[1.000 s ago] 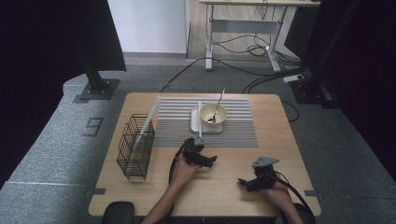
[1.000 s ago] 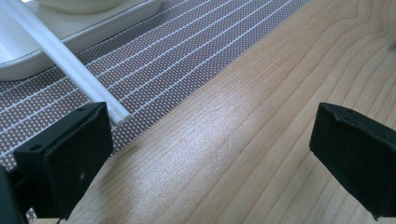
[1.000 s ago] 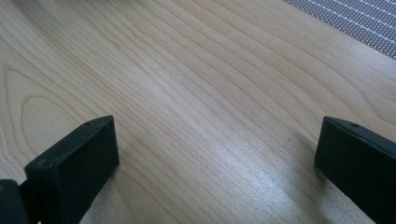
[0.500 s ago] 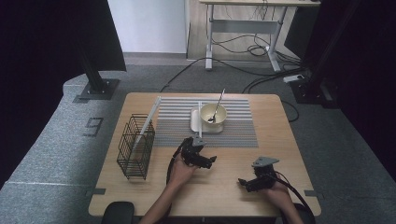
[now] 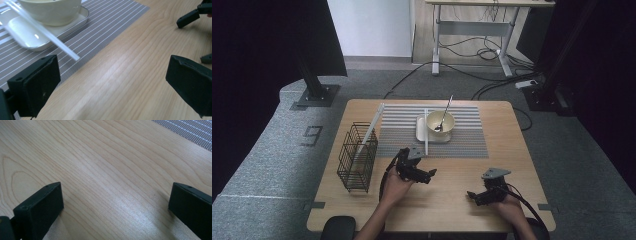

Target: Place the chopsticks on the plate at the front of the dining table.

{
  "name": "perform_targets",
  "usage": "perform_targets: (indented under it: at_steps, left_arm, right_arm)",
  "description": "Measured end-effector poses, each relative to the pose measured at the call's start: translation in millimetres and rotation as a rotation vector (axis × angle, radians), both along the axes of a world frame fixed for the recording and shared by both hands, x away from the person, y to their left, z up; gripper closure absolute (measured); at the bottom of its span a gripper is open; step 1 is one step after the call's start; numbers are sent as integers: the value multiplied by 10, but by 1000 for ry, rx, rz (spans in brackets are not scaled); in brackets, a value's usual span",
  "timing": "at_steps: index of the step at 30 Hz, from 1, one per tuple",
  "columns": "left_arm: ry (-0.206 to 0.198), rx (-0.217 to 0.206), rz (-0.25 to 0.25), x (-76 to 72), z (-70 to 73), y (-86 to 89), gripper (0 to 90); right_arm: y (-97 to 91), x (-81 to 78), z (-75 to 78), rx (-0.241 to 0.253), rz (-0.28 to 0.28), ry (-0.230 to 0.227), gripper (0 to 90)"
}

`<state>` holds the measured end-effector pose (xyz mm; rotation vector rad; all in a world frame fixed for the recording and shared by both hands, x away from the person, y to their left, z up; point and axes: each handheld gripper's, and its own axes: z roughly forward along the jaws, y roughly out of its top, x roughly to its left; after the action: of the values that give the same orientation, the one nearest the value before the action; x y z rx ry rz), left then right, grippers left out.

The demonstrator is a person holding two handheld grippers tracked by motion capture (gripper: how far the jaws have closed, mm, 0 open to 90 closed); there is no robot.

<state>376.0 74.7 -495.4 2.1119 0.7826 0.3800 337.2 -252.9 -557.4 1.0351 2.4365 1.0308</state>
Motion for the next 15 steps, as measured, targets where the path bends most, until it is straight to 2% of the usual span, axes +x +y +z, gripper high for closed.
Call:
perform_targets:
  at_steps: [7, 12, 15]
  left_arm:
    - [12, 6, 27, -154, -39, 222, 0]
    - [38, 0, 42, -280, -174, 356, 0]
    - [54, 14, 52, -343, -268, 418, 0]
  right_arm:
    - [1, 0, 0, 1, 0, 0, 0]
    - [1, 0, 0, 1, 0, 0, 0]
    - [1, -1, 0, 1, -1, 0, 0]
